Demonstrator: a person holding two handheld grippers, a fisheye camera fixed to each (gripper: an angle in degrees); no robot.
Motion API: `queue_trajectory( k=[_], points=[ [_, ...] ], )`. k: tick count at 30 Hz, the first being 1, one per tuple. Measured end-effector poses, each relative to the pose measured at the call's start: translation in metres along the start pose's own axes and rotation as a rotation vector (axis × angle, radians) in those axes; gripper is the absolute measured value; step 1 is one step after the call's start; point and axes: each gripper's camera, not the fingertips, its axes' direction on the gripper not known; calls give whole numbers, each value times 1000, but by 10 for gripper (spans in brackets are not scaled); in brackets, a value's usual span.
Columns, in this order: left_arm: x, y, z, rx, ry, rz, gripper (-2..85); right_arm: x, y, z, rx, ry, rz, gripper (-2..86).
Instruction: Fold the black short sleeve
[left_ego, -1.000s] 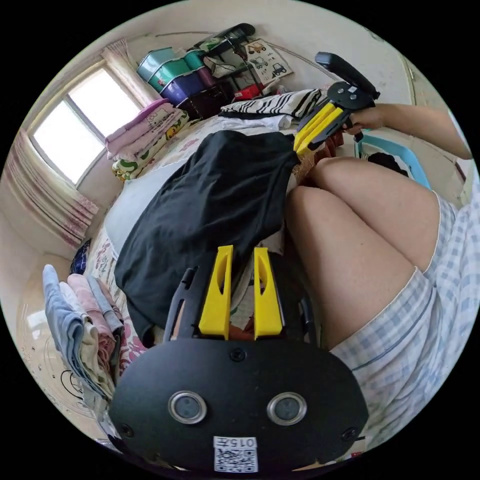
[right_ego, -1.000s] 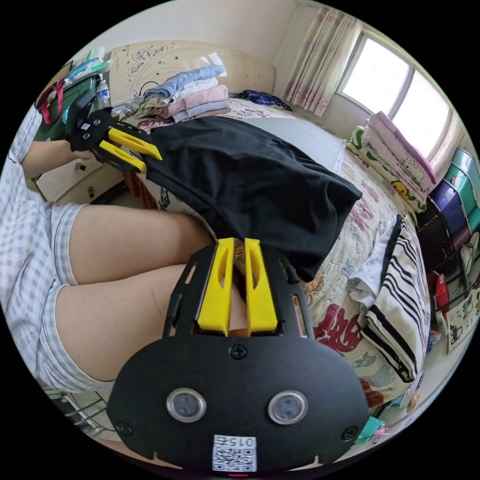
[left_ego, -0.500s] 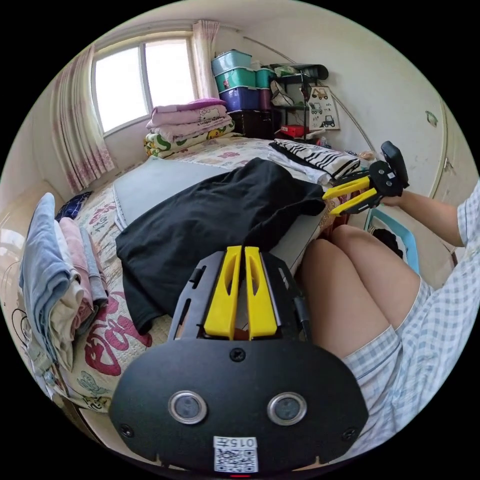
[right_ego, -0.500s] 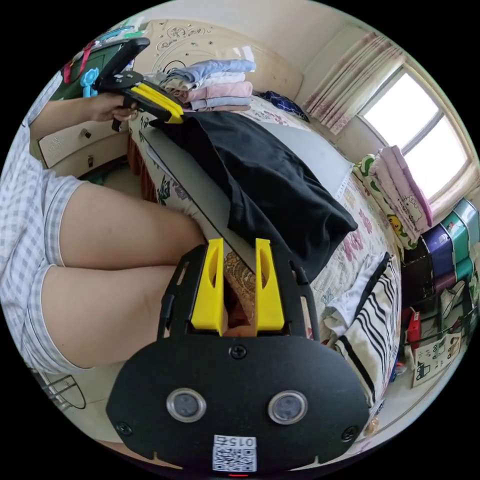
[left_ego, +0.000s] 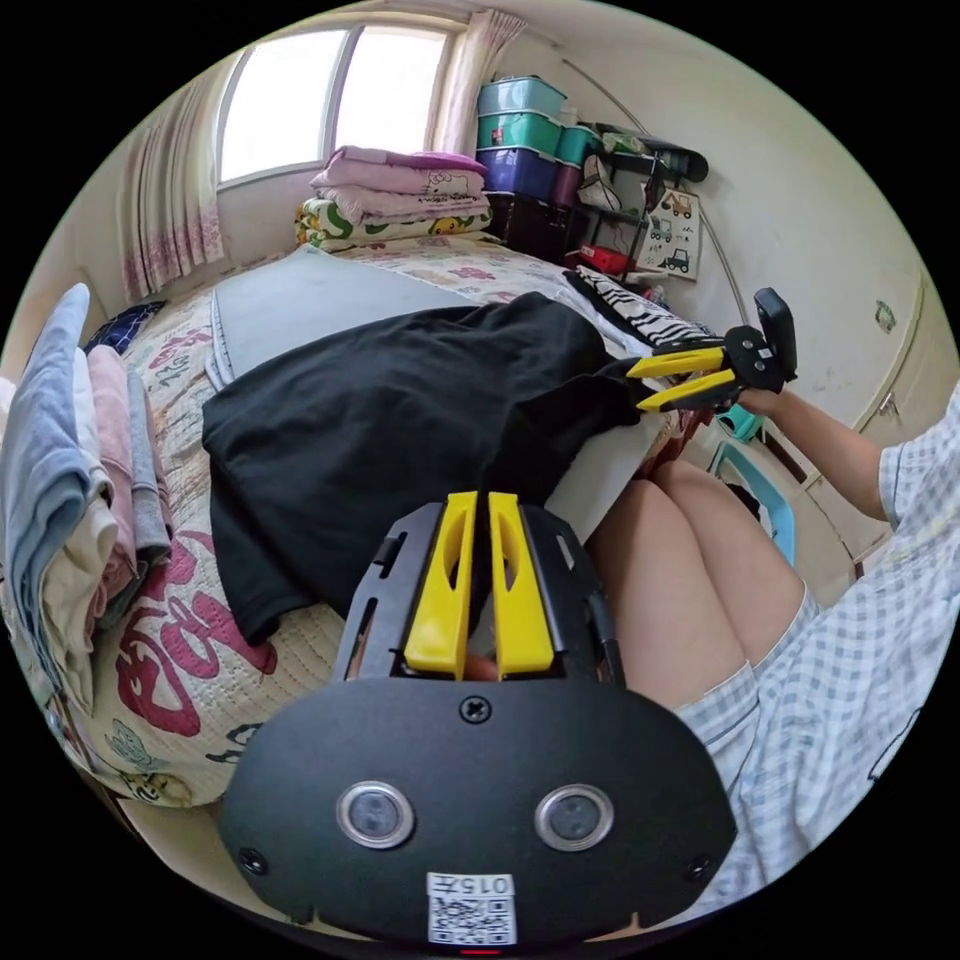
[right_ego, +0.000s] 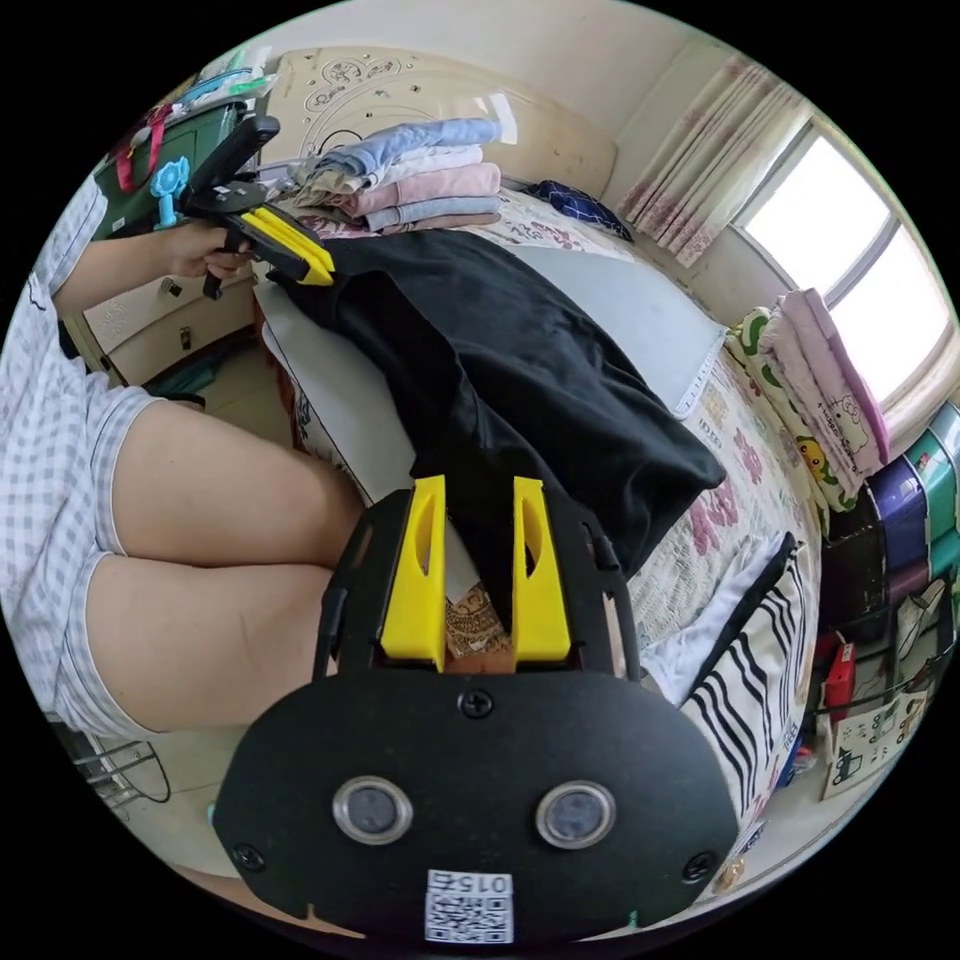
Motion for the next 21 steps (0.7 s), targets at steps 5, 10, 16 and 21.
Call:
queue_trajectory(
  k=[5,10,16,21],
  points=[
    [-8,-3,9,-47,23,31,10,14,-4,7,-40,-35,-71,119],
    [-9,-7,19,-102,43,100,6,45,-13,15,-98,-175,-79,120],
    [-15,-11,25,-116,28,145,3,76,-35,21,-145,-244,-104,120],
    [-34,-10,21,-86,62,98,3,85,-44,16,-195,-302,-135,0]
  ],
)
